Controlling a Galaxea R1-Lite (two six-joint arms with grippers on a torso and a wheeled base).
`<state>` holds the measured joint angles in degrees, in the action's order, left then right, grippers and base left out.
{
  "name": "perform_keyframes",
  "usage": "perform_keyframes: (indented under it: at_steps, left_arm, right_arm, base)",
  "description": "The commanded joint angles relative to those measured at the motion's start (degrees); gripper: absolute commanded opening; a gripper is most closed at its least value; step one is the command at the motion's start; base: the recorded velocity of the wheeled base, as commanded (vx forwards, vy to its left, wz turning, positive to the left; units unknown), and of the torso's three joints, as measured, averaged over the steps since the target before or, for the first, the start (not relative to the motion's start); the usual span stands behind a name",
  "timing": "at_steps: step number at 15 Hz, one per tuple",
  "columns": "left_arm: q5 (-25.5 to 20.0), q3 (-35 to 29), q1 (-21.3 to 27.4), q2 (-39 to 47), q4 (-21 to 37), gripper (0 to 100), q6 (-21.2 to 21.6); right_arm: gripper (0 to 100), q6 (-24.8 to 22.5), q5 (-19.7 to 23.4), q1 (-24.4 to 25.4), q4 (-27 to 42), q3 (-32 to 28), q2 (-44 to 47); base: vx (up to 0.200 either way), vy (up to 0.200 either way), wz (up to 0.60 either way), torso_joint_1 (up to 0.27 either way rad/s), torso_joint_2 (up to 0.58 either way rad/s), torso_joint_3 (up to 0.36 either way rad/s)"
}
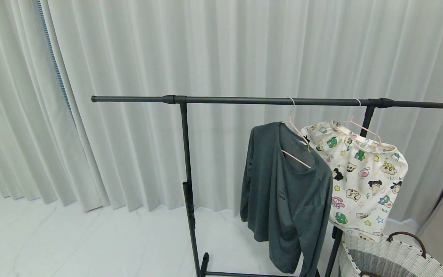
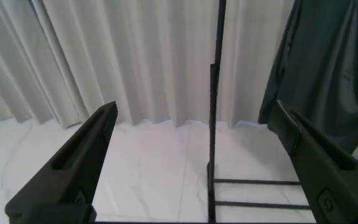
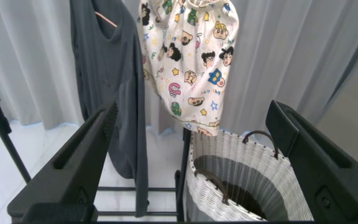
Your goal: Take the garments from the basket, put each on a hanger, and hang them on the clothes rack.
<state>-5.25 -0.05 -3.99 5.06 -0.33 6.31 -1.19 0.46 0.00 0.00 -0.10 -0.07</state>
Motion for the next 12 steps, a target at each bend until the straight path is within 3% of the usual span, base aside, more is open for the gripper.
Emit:
perform_keyframes:
  at_steps: [1,12]
  left_arm:
    - [-0.2,0.0,5.1,-1.7,0.2,100,-0.3]
    - [0.2,0.0,3.8,-5.0,0.5,100,-2.5]
  right_arm:
    - [100,0.1,0.0,0.0,0.0,0.0,0.1]
    - [100,0.3,0.0,0.0,0.0,0.0,0.1]
  base:
    - [0.0,0.0,0.0,0.0,0.0,0.0]
    - [0.0,0.0,0.0,0.0,0.0,0.0]
